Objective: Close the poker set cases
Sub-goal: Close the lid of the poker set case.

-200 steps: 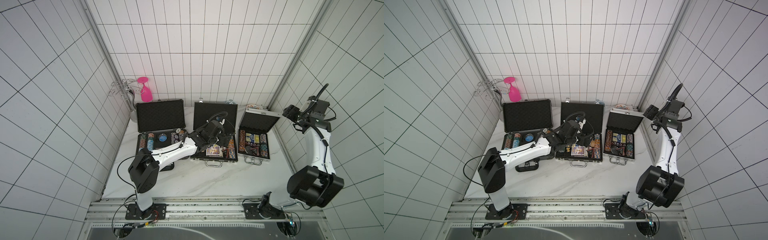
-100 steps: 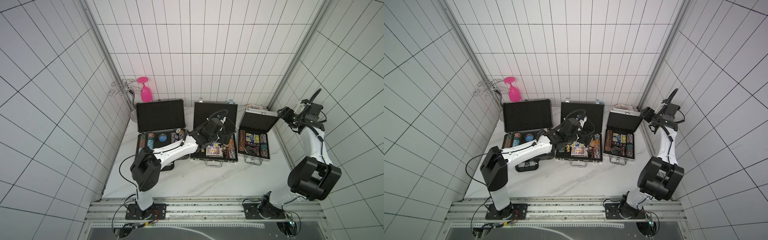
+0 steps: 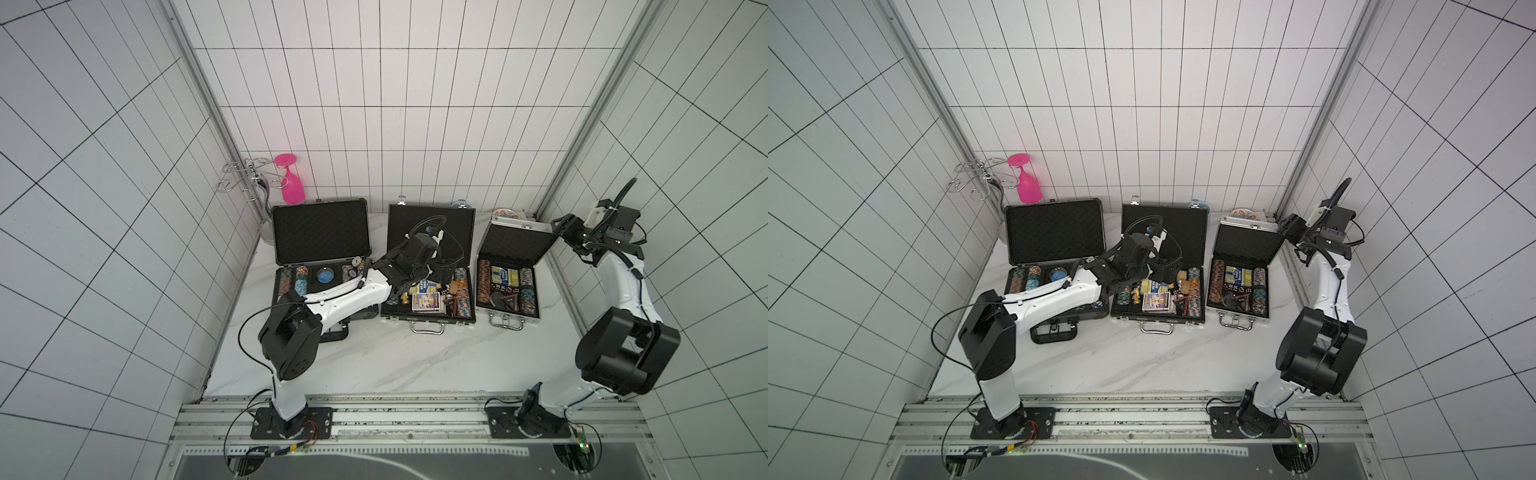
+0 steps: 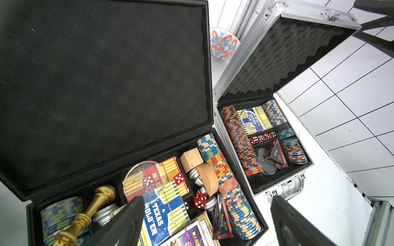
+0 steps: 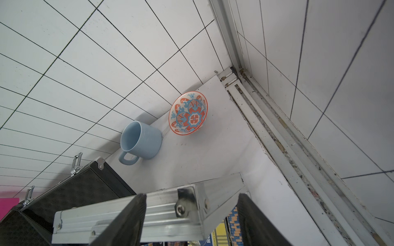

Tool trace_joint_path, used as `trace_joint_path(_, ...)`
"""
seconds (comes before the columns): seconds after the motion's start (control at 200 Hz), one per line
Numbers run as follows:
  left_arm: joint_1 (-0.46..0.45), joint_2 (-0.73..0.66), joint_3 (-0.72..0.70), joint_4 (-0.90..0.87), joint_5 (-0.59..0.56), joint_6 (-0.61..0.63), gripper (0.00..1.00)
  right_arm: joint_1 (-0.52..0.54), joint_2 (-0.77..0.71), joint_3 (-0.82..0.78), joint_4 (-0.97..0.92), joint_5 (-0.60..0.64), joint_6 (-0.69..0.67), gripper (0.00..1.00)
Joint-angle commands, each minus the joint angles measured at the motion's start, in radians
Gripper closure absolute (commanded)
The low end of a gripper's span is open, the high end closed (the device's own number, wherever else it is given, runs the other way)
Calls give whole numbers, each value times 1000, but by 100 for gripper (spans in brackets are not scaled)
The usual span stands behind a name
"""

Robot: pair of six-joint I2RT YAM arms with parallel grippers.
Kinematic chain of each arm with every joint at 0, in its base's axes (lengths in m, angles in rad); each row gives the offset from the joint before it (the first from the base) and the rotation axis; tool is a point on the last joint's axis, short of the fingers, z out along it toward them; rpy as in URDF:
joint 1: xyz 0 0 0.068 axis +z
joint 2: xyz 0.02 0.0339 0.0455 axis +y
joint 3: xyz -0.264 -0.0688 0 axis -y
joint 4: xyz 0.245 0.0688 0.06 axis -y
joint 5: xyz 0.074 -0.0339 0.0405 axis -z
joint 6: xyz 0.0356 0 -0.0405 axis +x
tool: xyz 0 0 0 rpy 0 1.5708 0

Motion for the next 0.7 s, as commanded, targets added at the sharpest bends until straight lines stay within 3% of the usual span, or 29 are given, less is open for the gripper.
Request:
trace_joint_path(0.0,12,-5,-5,21,6,-13,7,30,17,-23,7,-4,33,33)
trace_joint_path(0.695,115,-137,-105,20,27,2,7,83,-66,-57,-76,57,47,44)
